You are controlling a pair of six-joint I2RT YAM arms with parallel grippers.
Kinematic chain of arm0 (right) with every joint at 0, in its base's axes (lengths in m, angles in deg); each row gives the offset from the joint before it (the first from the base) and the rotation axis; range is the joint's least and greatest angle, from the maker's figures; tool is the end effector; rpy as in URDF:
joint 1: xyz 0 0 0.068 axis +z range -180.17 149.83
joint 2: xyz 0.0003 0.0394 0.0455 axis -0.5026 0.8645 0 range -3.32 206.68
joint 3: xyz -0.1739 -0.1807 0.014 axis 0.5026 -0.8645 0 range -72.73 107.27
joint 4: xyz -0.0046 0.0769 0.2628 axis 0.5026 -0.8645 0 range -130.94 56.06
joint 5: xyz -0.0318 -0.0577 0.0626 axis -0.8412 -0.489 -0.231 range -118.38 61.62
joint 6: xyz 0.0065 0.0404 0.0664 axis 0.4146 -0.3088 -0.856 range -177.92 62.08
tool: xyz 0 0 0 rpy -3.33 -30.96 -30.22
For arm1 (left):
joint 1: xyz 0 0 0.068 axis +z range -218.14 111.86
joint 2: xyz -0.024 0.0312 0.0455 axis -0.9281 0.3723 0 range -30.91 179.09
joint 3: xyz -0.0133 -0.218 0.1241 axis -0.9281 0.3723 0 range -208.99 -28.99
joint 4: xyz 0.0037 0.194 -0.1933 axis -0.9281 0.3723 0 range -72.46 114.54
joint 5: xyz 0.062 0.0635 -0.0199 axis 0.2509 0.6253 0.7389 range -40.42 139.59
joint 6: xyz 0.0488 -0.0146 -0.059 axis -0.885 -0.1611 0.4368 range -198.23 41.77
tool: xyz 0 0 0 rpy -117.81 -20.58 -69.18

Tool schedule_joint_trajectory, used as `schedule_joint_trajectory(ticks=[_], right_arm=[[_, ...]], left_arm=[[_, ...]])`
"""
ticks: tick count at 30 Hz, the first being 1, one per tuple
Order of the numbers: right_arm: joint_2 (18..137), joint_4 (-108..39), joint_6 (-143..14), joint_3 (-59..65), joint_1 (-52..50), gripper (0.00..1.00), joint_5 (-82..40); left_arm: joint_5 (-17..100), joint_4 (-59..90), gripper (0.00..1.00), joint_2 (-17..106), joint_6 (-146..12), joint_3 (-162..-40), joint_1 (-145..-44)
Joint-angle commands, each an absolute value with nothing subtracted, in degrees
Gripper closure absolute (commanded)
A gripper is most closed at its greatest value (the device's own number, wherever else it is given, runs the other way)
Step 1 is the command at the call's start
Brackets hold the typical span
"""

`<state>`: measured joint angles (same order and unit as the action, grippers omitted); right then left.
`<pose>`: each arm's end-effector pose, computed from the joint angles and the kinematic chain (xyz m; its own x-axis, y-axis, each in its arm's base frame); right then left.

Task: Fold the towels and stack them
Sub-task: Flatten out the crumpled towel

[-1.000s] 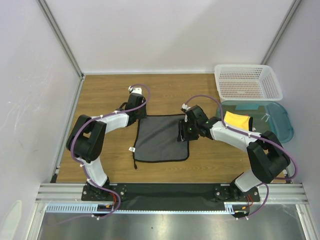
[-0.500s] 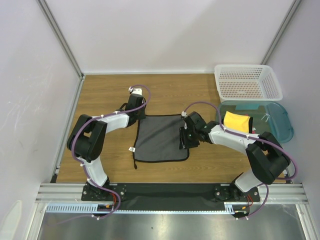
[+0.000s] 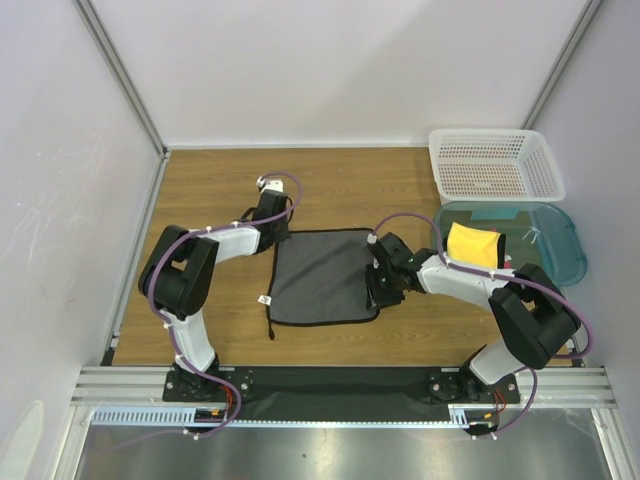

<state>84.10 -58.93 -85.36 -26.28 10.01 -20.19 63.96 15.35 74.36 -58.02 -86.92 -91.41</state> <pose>0.2234 0.2011 0.1030 -0.9339 -0.1919 -0.3016 -0.2847 0.9094 0.3032 0.3745 -0.1431 0.0992 -0.6878 -0.0685 -0.7226 -0.0167 0.9968 -0.0785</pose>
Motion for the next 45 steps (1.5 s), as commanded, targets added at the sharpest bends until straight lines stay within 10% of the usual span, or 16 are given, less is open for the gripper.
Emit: schedule_joint_trajectory(ticks=[1, 16, 26, 45], right_arm=[[82.6, -60.0, -86.2, -26.8, 10.5, 0.67, -22.1], [80.6, -61.5, -86.4, -26.9, 10.5, 0.69, -23.1], [78.7, -59.2, -81.7, -16.0, 9.7, 0.47, -21.3], [88.5, -47.0, -82.4, -8.7, 5.2, 0.37, -16.4]], left_arm=[[66.9, 14.8, 0.96, 75.2, -56.3, -89.6, -90.6], [65.9, 13.2, 0.96, 73.4, -58.0, -89.3, -90.9], [62.9, 18.8, 0.36, 50.0, -52.4, -77.1, -94.4], [47.7, 35.9, 0.28, 0.6, -23.6, -41.7, -94.6]])
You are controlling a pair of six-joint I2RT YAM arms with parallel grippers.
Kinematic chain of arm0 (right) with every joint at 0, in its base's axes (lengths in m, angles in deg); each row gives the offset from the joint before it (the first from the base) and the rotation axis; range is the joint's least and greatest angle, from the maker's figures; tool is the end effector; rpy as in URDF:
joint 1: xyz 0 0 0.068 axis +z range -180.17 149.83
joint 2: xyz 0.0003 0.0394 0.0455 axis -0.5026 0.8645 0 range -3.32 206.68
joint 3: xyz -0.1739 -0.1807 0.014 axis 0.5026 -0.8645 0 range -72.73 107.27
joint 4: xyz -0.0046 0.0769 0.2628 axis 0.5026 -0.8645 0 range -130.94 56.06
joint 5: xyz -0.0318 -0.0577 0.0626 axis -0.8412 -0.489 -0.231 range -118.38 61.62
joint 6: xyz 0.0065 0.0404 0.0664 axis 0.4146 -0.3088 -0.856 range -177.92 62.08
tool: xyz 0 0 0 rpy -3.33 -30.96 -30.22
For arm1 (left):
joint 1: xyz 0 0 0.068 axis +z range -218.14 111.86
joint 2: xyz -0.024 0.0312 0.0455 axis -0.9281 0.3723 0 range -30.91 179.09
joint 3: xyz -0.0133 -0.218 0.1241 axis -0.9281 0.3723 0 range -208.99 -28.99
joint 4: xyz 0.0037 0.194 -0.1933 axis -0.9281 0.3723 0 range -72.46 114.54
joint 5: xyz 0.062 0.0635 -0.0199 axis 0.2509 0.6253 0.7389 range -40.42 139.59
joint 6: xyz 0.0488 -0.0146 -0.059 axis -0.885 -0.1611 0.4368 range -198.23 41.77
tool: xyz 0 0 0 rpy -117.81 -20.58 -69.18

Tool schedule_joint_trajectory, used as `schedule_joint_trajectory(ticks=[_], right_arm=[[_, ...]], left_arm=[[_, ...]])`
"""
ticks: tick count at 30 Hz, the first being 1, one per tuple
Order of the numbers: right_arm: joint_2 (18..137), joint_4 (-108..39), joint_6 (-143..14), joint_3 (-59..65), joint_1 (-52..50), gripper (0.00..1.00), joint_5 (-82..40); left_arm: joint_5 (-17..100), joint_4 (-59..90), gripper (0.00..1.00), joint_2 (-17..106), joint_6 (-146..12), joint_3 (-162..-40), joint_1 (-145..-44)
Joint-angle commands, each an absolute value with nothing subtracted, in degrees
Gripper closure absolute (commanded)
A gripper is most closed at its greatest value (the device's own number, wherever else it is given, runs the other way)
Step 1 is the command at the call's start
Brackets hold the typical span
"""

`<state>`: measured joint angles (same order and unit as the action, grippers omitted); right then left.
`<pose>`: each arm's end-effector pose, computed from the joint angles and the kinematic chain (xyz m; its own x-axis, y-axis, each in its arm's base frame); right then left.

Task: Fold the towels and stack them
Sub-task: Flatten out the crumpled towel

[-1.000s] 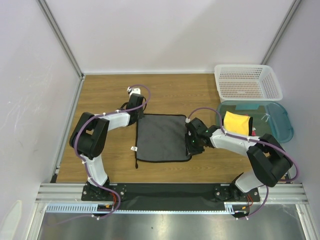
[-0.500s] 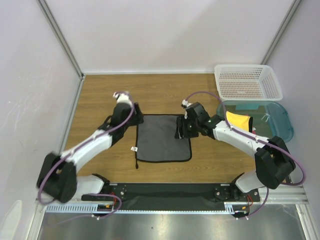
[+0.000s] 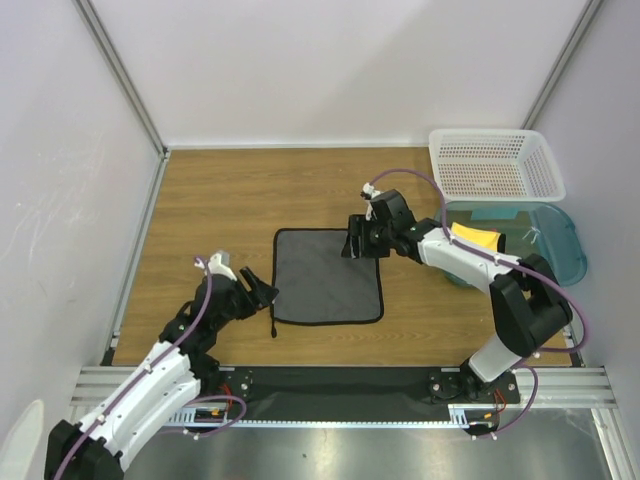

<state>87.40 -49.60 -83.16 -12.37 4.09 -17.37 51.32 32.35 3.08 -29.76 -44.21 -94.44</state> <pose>0.3011 0.2205 0.1760 -0.8203 -0.0525 -0.5695 -0.3455 0.8390 0.4204 0.1808 -0.0872 0.1446 -0.6434 -0.5167 -0.5649 -0.0925 0.7850 -0.6126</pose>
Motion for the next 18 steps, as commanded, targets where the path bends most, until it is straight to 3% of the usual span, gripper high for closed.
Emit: schedule_joint_trajectory(ticks=[1, 18], right_arm=[[89.0, -47.2, -82.1, -8.2, 5.9, 0.37, -16.5], [92.0, -48.8, -81.2, -4.9, 6.5, 0.39, -16.8]], left_arm=[[47.4, 37.0, 0.28, -0.1, -22.0, -41.0, -94.7], [41.6, 30.7, 0.32, -3.9, -21.2, -33.4, -94.7]])
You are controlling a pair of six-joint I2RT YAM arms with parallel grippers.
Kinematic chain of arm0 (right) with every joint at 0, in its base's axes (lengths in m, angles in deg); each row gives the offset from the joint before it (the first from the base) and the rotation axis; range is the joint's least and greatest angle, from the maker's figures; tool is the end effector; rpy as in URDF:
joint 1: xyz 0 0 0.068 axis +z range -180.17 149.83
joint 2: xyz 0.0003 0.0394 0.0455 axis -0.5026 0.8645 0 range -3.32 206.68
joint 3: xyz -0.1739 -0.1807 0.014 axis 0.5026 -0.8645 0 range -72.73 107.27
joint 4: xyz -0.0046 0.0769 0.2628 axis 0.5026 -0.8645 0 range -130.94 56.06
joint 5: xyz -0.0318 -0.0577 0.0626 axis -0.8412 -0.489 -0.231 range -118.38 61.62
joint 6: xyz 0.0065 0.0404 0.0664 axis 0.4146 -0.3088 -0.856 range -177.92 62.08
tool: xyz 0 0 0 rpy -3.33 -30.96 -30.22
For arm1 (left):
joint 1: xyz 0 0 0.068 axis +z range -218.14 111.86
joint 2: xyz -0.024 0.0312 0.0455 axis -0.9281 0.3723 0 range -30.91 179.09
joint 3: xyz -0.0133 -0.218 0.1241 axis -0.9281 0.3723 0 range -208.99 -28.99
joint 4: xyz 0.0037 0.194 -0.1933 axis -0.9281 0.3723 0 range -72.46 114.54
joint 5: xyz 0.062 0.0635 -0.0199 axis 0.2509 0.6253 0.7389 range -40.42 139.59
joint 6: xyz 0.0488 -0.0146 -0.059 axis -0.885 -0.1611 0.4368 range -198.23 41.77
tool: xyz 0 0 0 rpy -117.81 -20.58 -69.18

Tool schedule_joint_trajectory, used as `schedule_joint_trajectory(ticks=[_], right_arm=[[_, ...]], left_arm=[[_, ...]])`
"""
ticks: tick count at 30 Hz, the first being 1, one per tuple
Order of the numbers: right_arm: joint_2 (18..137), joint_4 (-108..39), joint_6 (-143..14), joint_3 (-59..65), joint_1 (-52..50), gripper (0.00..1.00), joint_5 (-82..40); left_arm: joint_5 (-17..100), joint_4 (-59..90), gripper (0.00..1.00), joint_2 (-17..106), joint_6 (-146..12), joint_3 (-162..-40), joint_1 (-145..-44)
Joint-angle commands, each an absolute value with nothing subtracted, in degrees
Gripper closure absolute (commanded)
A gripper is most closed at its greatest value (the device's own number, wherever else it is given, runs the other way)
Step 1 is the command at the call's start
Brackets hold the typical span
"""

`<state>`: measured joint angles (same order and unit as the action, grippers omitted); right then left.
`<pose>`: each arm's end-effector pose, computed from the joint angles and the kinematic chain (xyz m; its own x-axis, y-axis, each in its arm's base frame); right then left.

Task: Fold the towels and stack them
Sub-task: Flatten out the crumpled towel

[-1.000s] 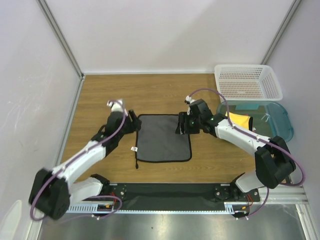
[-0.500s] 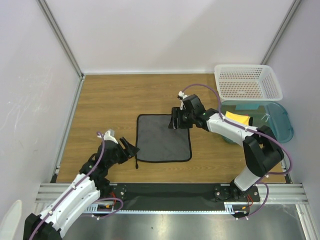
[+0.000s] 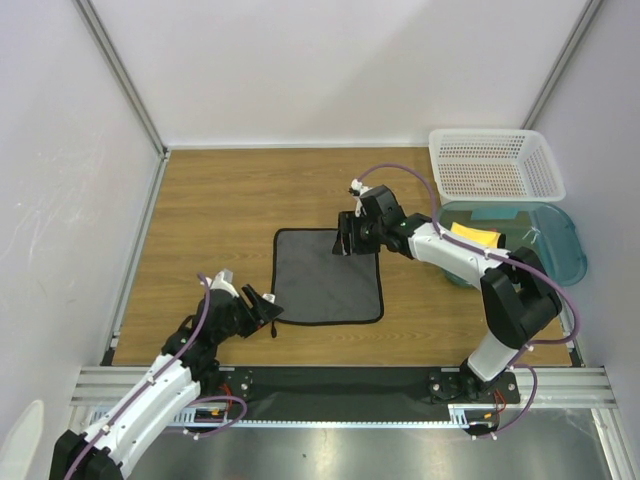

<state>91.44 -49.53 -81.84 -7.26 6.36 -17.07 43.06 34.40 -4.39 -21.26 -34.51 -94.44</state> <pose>0.3083 0.2446 0.1819 -0.8002 -0.0982 -0.5916 -0.4059 0.8149 0.4137 0.1554 -0.0853 0.0989 -0.7364 -0.5652 -0.3719 -0.1774 0.6918 -0.7000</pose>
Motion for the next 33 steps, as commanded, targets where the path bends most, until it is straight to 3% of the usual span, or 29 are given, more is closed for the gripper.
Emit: schedule_joint_trajectory(ticks=[1, 18, 26, 33], right_arm=[[92.2, -48.7, -81.3, -4.8, 6.5, 0.39, -16.7], [93.1, -48.1, -81.7, -4.4, 6.7, 0.40, -16.4], [94.6, -47.4, -80.9, -2.7, 7.7, 0.39, -16.1], [102.7, -45.5, -80.8, 6.2, 10.2, 0.39, -16.2]], left_arm=[[41.2, 30.1, 0.33, -3.7, -21.6, -33.2, -94.7], [41.1, 22.0, 0.42, -1.1, -22.2, -29.4, -94.6], [43.5, 25.2, 0.60, 0.8, -22.2, -30.4, -94.3], [45.4, 27.9, 0.75, 2.8, -24.4, -31.7, -94.2]])
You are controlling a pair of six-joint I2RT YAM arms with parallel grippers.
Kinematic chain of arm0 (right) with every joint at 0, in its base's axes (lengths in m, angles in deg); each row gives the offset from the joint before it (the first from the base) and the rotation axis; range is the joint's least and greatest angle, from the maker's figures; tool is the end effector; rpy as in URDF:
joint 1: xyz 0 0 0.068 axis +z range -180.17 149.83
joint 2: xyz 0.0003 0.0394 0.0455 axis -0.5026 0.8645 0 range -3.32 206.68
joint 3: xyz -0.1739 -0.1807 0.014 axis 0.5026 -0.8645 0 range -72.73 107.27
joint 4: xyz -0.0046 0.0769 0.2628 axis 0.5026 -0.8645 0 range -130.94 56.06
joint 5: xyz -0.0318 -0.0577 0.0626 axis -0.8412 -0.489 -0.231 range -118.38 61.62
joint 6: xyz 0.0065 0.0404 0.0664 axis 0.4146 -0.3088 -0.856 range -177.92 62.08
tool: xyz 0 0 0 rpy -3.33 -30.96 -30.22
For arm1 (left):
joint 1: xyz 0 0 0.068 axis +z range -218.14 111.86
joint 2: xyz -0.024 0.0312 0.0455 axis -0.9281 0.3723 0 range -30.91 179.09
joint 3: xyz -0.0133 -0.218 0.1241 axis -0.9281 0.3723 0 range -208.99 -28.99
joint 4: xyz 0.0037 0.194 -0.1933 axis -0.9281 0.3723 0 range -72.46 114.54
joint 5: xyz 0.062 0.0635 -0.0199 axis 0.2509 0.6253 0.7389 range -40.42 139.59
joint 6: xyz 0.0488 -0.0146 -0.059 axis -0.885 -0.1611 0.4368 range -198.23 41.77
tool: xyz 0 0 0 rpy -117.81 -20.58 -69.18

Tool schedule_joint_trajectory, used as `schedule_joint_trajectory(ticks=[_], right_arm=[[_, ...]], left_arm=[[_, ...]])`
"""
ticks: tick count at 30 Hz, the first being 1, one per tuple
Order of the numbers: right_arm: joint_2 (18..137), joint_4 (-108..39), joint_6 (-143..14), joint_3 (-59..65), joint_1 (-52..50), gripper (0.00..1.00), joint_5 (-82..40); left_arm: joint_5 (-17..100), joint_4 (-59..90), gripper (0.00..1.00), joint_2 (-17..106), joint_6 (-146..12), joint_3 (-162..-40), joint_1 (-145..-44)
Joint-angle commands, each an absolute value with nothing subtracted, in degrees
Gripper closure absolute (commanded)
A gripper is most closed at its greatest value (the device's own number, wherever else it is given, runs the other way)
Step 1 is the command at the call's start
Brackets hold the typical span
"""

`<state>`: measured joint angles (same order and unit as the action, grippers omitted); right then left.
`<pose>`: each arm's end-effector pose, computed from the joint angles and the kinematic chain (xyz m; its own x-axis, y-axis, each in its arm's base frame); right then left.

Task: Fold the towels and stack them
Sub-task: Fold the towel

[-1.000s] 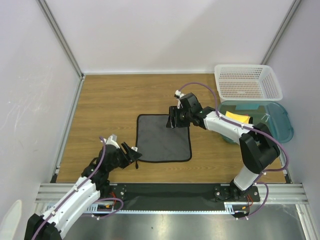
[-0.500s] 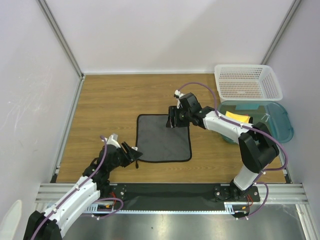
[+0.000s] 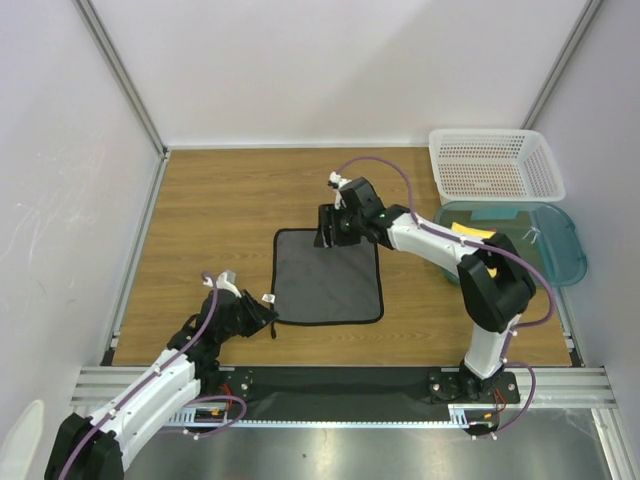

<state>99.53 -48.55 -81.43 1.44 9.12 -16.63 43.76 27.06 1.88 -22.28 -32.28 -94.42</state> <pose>0.3245 0.2830 0.1822 -0.7797 -0.1335 -0.6118 -0.4621 0.7819 0.4183 0.1586 -0.0859 0.0812 -0.7396 -0.5540 -0.3821 -0.1815 0.7108 -0.6795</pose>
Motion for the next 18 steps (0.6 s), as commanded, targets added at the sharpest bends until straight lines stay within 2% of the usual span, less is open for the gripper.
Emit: schedule_joint_trajectory(ticks=[1, 5, 9, 18], right_arm=[[103.9, -45.5, -80.9, 9.0, 10.8, 0.39, -16.3], [110.5, -47.4, -80.9, 16.3, 12.6, 0.39, -18.9], [116.6, -49.6, -80.3, 23.5, 14.6, 0.36, -22.7], [128.1, -52.9, -81.5, 37.7, 16.8, 0.34, -27.1]], left_arm=[[45.5, 28.1, 0.78, 3.1, -24.8, -31.9, -94.3], [45.5, 27.6, 0.84, 4.3, -26.7, -32.3, -94.2], [45.6, 27.6, 0.99, 4.9, -27.8, -32.9, -94.3], [46.1, 28.4, 1.00, 5.1, -30.0, -33.5, -94.3]])
